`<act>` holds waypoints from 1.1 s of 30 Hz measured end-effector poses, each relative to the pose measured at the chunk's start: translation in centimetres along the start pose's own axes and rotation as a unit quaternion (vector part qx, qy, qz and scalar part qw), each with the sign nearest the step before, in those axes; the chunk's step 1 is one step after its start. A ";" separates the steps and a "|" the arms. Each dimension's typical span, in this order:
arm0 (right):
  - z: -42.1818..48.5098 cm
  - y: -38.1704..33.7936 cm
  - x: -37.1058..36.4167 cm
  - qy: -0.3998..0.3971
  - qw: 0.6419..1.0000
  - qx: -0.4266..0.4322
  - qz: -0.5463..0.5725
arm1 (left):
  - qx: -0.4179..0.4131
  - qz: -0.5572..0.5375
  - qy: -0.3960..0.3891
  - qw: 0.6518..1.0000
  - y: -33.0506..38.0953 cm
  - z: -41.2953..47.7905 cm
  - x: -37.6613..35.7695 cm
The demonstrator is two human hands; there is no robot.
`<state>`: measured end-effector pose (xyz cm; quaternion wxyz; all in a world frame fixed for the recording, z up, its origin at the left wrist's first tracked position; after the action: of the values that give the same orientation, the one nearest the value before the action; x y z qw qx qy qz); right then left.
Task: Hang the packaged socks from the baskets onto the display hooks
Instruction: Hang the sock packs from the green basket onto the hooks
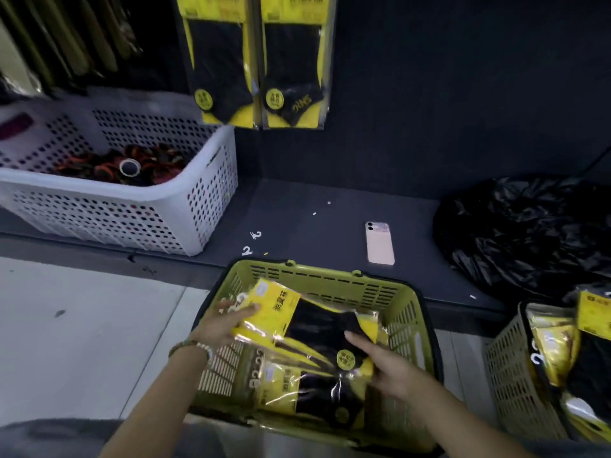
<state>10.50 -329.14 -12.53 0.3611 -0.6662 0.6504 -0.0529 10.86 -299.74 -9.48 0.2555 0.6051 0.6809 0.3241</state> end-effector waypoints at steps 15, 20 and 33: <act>-12.7 -23.1 -10.2 0.085 0.886 0.428 -0.160 | -0.331 -0.092 -0.028 0.939 22.9 -11.6 -5.7; -17.2 -30.1 -17.5 0.043 0.805 0.546 -0.226 | -0.401 0.008 -0.048 0.915 28.9 -13.9 -6.0; -15.1 -33.9 -23.1 -0.029 0.819 0.550 -0.162 | -0.484 0.047 0.018 0.874 34.5 -14.6 -0.2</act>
<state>26.97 -318.09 26.40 0.6724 -0.4538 0.3854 -0.4398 22.80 -299.89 26.10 0.4884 0.4314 0.4145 0.6353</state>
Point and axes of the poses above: each hand's wrist, its own z-axis towards the middle knuckle, its own x-axis out of the back of the hand, y = z × x, the point moved 5 cm from there along z, towards the middle knuckle, and after that the axes turned 7 degrees about -y, right-handed, at the moved point
